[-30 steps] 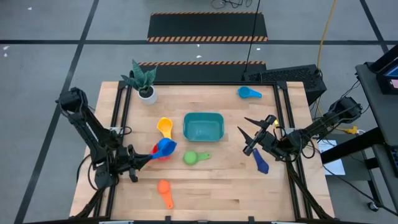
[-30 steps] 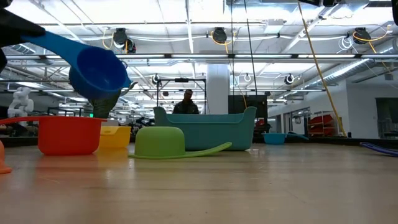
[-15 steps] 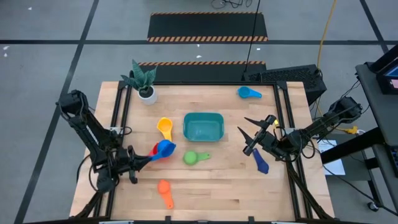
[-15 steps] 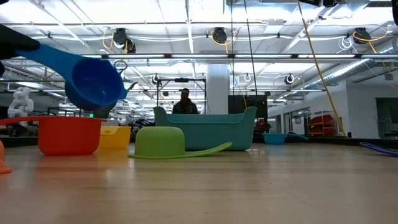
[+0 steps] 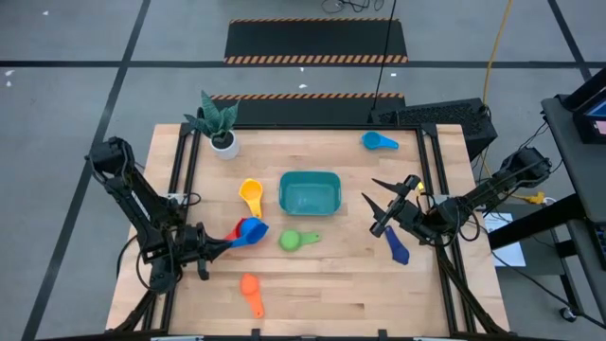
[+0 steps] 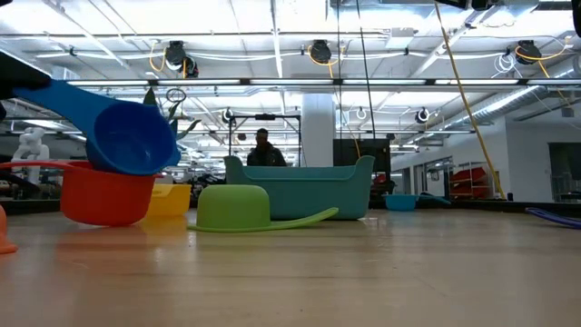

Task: Nest measuring cups in basket
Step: Stack the blue measuring cup onto the red measuring cup

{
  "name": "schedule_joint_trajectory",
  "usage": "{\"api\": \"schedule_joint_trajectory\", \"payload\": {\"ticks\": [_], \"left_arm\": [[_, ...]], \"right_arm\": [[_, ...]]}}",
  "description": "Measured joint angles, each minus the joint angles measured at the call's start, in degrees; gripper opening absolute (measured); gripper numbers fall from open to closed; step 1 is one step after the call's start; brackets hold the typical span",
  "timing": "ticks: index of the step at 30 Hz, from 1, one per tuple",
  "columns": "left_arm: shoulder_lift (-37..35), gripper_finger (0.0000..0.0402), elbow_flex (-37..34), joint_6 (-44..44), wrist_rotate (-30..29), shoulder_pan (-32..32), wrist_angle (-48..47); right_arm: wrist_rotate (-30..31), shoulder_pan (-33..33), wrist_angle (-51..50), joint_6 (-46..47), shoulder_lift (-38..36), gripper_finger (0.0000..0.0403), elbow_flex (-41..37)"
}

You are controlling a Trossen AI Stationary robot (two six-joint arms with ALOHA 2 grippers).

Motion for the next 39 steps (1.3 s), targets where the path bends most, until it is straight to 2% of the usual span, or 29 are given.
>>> {"api": "schedule_joint_trajectory", "payload": {"ticks": [8,12,23,32,39], "left_arm": [[0.1,0.0010,0.0,-0.1,0.2,0.0,2.6],[0.1,0.0010,0.0,0.2,2.5,0.6,4.2],[0.1,0.0010,0.0,6.2,4.7,2.9,10.7],[0.1,0.0011,0.0,6.1,6.1,3.1,11.3],[0.1,0.0041,0.0,5.2,6.2,3.1,10.3]], "right_arm": [[0.0,0.0,0.0,0.0,0.0,0.0203,0.0],[-0.2,0.0,0.0,0.0,0.0,0.0203,0.0],[-0.2,0.0,0.0,0.0,0.0,0.0203,0.0],[-0.4,0.0,0.3,-0.1,0.0,0.0203,0.0],[-0.4,0.0,0.3,-0.2,0.0,0.0203,0.0]]}}
